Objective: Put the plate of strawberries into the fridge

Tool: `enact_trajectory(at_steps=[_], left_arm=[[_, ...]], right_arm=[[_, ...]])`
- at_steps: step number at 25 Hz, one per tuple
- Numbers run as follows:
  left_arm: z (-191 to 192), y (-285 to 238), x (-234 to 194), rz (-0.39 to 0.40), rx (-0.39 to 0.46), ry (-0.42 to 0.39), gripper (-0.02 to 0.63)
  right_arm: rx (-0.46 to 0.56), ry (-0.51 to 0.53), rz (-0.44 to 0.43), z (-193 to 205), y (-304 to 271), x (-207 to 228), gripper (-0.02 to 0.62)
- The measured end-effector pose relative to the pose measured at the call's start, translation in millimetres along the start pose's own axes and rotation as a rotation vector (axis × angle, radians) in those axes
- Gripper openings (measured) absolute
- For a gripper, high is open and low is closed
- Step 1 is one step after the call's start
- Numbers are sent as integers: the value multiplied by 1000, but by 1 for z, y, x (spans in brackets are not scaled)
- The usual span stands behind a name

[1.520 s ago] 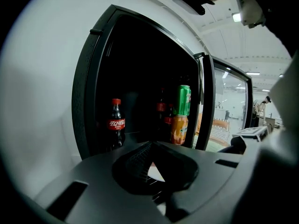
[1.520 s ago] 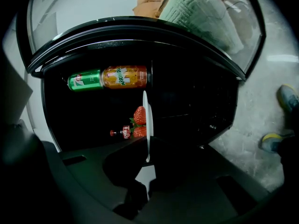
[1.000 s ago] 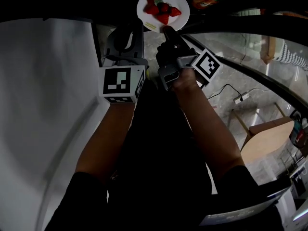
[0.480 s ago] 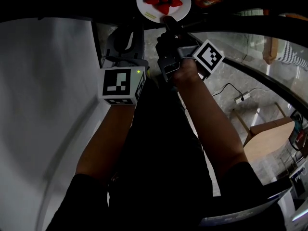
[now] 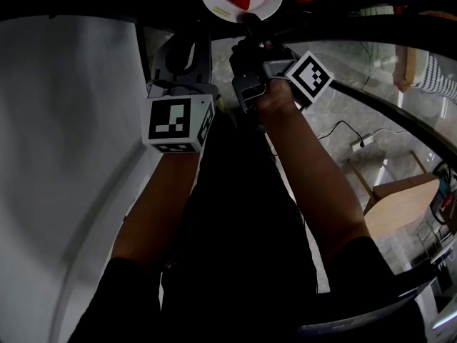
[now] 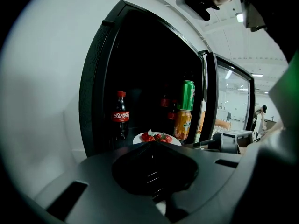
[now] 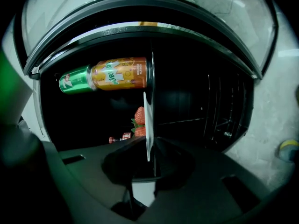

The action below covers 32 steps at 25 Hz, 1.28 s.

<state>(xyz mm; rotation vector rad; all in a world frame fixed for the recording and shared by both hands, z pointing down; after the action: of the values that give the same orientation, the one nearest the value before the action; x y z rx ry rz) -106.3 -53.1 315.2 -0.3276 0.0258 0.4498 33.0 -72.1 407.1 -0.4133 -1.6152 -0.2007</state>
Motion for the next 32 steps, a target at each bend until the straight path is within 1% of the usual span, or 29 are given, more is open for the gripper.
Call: enact_trajectory(at_steps=[1,2,4,7,9,13,15,19,22,26,28,30,32], left_arm=[[1,-1,-1,0,0,2,5],[1,-2,-1,0,1,3,5],[1,-2,-2,-1,-1,3,5],[-1,-2,-3,-3,0,0,5],[-2,-4,-4,-4,0,-3,5],[1,0,1,-1,0,-6,5],[3,1,3,-3,1,-6,5],[7,-1,4,-11,2,1,5],[10,0,6,-8,-2,-6,5],[13,0,6,-5,-4,-5,5],[15,0,6,-6,-5,-3,5],[17,0,6,-8,-4,-1,5],[19,0,5,-9,-3,3,5]], right_arm=[[1,0,-9,0,0,1,62],[0,0,-19,0,-1,1,80],[-8,9,-26,0,0,0,83],[-18,54,-11,0,3,-1,83],[-35,116,4,-1,4,-4,83],[-57,279,66,-2,17,-8,83],[-66,379,91,-1,22,-10,83],[-107,636,141,2,25,-16,81],[-117,817,162,5,28,-23,81],[-84,1122,193,8,34,-37,81],[-59,1254,197,8,35,-44,81],[-46,1363,192,11,35,-47,81],[-51,1448,181,14,34,-46,81]])
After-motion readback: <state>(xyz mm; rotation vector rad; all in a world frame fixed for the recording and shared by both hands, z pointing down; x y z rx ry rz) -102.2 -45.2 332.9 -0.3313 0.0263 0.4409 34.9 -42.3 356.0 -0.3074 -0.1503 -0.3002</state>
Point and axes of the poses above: the fingertips, and each gripper's own axes: y backward along the fingers, x to its right, z out of its underside, the point moved 6 cm from there along y, backward along the fingers, and after that the axes turned 4 degrees about x, right-handed, at the moved point
